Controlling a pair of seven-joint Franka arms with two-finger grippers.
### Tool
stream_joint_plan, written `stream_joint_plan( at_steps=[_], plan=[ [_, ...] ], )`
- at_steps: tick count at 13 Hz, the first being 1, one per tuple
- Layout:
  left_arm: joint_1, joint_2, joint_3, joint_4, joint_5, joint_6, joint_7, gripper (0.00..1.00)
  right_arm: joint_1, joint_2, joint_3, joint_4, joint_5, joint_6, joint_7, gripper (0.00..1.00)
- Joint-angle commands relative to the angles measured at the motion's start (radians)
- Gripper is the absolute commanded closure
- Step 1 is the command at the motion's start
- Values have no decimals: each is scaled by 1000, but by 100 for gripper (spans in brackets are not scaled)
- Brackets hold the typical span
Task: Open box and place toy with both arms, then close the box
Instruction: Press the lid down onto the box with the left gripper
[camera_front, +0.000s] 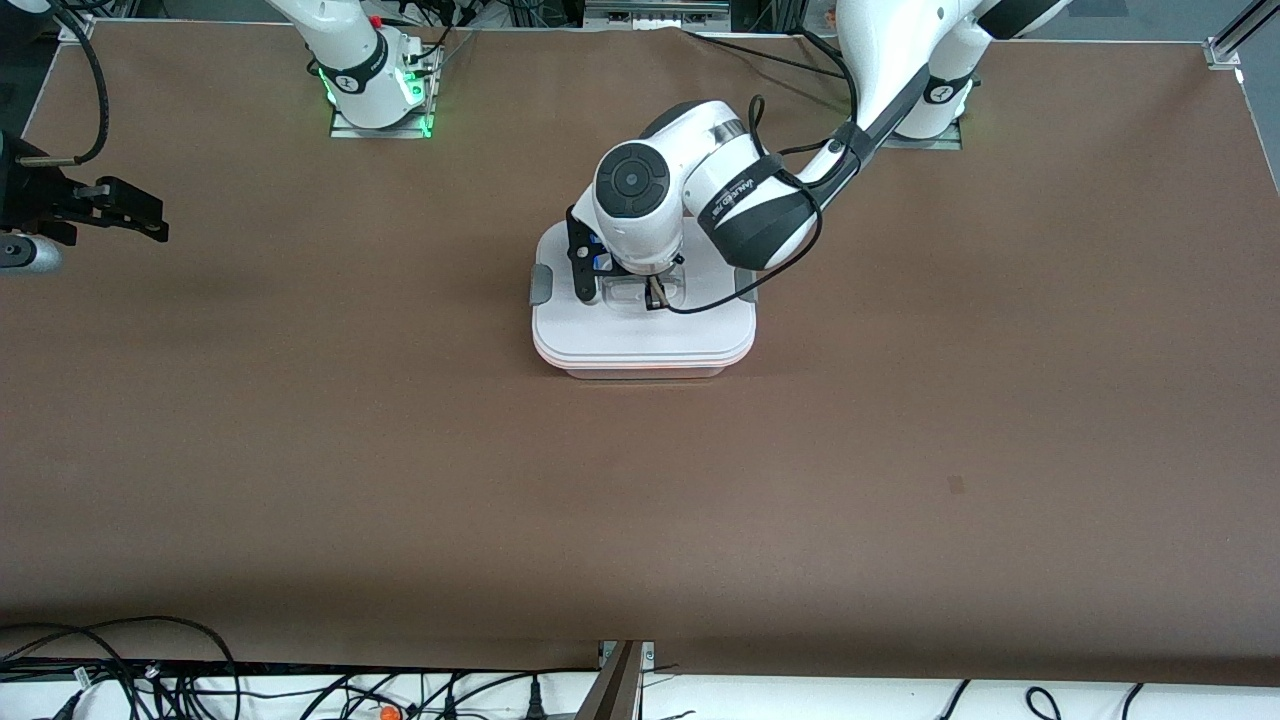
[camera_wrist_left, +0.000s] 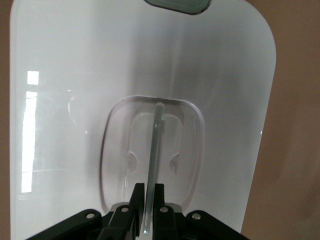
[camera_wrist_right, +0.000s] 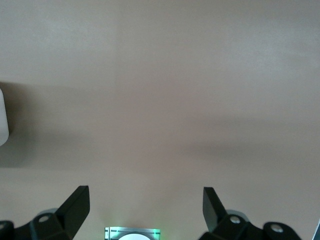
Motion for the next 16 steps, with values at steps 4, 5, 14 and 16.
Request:
stream_joint_plan(
  at_steps=[4, 5, 14, 16],
  plan=[
    [9, 17, 0, 40, 10, -10, -10, 93, -10, 6, 12, 20, -2, -7, -6, 0],
    [10, 18, 0, 40, 12, -10, -6, 97, -10, 6, 12, 20, -2, -7, -6, 0],
    [61, -32, -6, 41, -26, -36, -19, 0, -10, 6, 12, 20, -2, -7, -6, 0],
    [101, -89, -3, 41, -80, -91, -53, 0, -10, 6, 12, 22, -2, -7, -6, 0]
  ],
)
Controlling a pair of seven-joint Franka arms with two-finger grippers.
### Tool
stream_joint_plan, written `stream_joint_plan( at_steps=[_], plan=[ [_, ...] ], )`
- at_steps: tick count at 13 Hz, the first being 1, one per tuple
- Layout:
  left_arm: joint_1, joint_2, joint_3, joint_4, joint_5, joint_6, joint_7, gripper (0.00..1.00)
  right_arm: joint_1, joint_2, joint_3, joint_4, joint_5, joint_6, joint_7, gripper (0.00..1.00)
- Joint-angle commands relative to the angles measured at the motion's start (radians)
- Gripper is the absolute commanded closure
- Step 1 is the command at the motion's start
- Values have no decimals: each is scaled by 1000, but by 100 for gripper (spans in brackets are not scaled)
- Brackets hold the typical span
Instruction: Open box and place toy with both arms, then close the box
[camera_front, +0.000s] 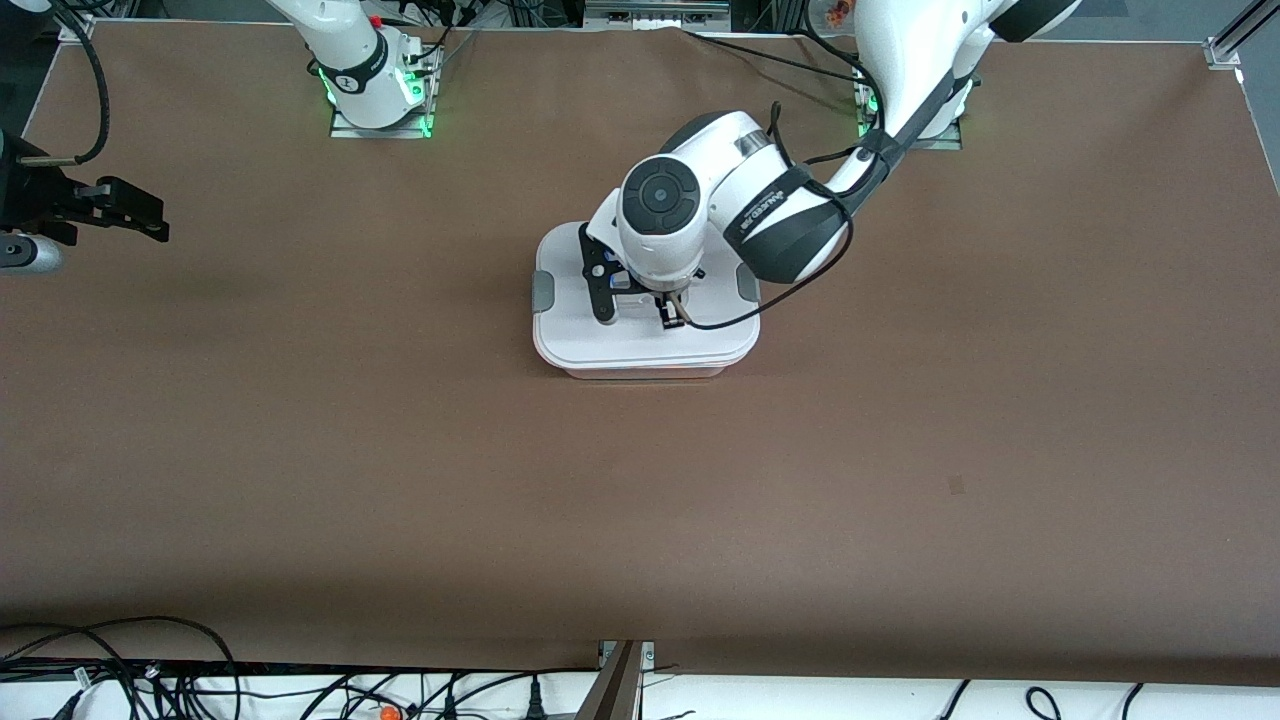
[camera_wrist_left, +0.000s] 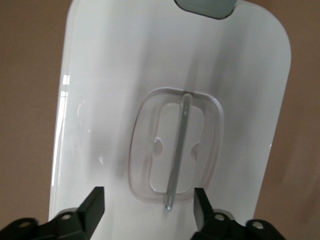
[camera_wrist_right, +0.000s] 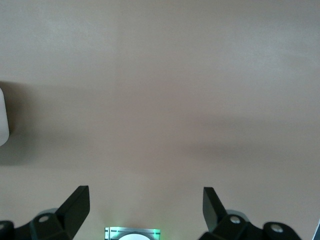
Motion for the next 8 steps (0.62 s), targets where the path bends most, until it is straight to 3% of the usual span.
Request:
stream_joint_plan(
  at_steps=[1, 8],
  plan=[
    [70, -103, -5, 0, -47, -76, -47, 0, -10, 6, 11, 21, -2, -7, -6, 0],
    [301, -369, 2, -18, -56, -330, -371, 0, -10, 6, 11, 19, -2, -6, -6, 0]
  ],
)
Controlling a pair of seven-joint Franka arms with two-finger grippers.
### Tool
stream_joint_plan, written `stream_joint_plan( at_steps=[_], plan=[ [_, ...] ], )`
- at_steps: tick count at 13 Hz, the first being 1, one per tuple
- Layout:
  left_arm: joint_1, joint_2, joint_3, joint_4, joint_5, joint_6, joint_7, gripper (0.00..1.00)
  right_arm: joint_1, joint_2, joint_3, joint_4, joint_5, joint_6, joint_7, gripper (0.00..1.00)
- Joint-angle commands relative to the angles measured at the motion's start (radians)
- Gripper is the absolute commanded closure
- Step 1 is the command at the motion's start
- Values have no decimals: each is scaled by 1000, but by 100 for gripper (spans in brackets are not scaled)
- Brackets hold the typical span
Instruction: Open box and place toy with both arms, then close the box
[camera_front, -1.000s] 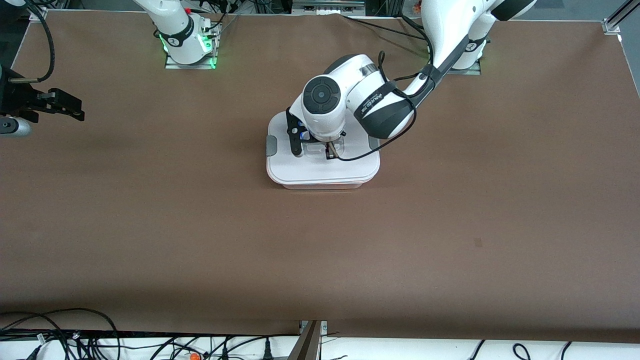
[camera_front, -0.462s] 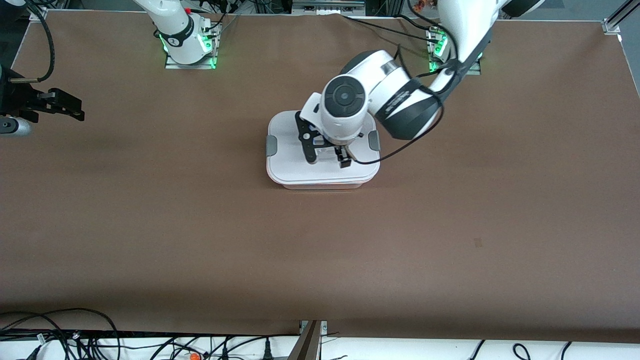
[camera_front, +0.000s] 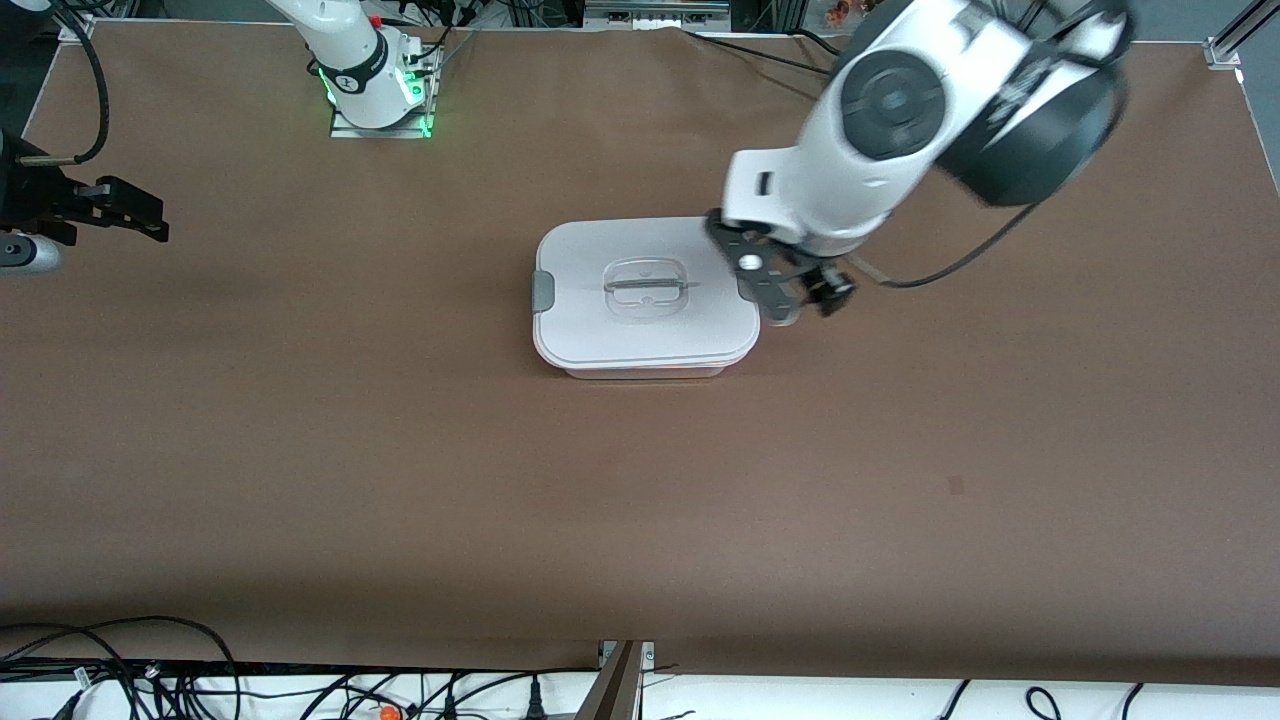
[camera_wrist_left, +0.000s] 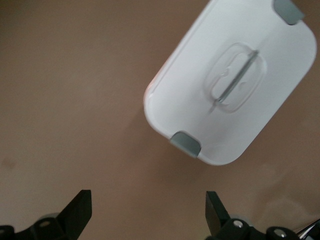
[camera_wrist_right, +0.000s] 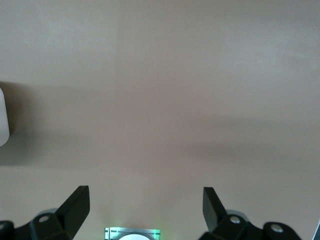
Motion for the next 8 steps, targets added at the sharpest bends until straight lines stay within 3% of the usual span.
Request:
stream_joint_plan(
  at_steps=[1, 4, 6, 8],
  plan=[
    [86, -114, 1, -42, -5, -86, -181, 0, -11, 6, 10, 19, -2, -6, -6, 0],
    [193, -216, 1, -84, -5, -147, -402, 0, -11, 6, 10, 19, -2, -6, -6, 0],
    [273, -293, 0, -147, -3, -145, -431, 0, -11, 6, 10, 19, -2, -6, -6, 0],
    [315, -300, 1, -141, -5, -144, -422, 0, -11, 6, 9, 18, -2, -6, -6, 0]
  ],
)
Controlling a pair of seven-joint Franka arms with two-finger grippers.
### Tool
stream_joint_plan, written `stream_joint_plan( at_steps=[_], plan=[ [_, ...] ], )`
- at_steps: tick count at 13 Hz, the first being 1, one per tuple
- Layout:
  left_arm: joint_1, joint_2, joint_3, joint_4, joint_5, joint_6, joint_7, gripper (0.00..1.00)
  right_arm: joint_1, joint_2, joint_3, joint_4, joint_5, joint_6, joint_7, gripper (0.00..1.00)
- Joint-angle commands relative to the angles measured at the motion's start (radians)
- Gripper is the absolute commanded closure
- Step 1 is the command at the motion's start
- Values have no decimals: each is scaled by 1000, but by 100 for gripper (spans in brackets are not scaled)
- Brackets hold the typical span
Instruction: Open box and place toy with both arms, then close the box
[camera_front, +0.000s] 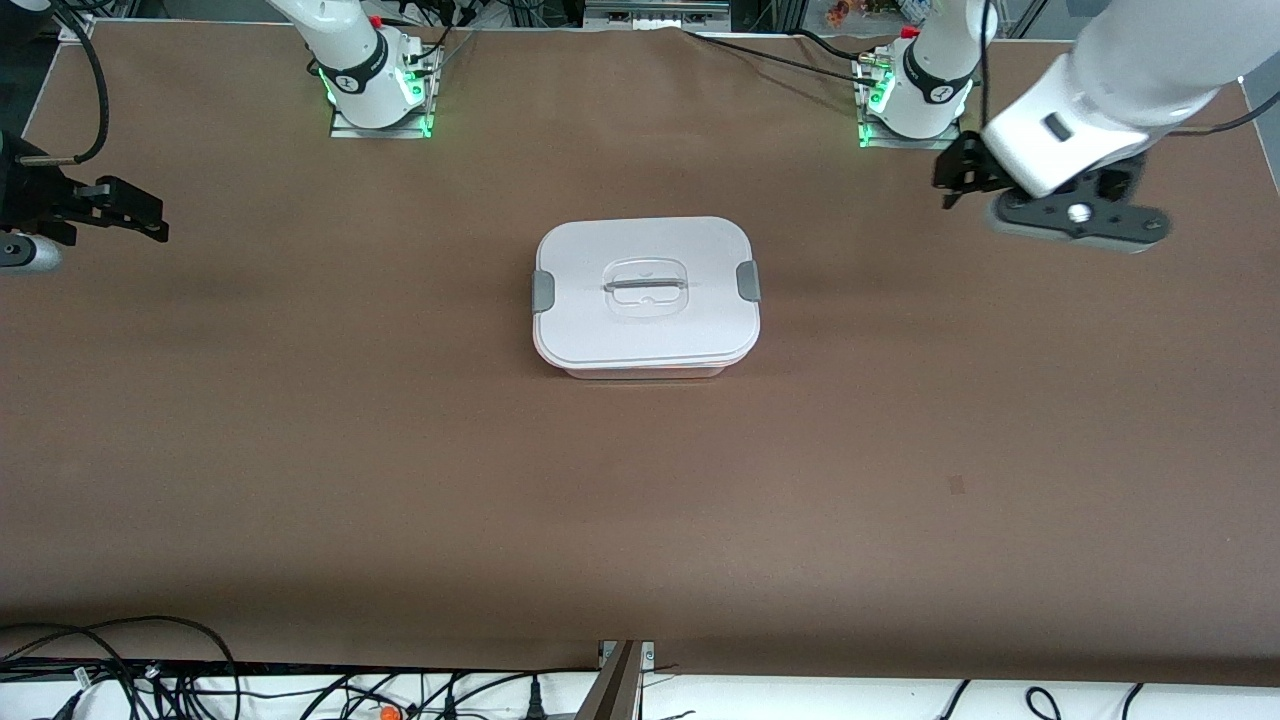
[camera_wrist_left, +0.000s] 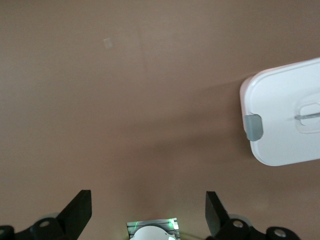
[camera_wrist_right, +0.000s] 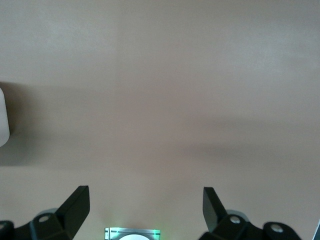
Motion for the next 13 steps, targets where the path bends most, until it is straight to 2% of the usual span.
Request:
stream_joint_plan(
  at_steps=[1, 4, 5, 6, 8, 9, 13],
  plan=[
    [50, -49, -5, -58, -4, 17, -15, 0, -10, 7, 10, 18, -2, -6, -6, 0],
    [85, -46, 0, -47, -8, 36, -14, 0, -12, 7, 9, 18, -2, -8, -6, 0],
    [69, -49, 59, -47, -19, 55, -11, 0, -12, 7, 9, 16, -2, -6, -6, 0],
    [-6, -54, 151, -46, -19, 61, -11, 0, -12, 7, 9, 16, -2, -6, -6, 0],
    [-191, -58, 408, -52, -21, 88, -11, 0, -12, 7, 9, 16, -2, -6, -6, 0],
    [-244, -60, 476, -59, -34, 98, -2, 0, -12, 7, 9, 18, -2, -6, -6, 0],
    [-257, -60, 485, -50, -87, 96, 2, 0, -12, 7, 9, 16, -2, -6, -6, 0]
  ],
)
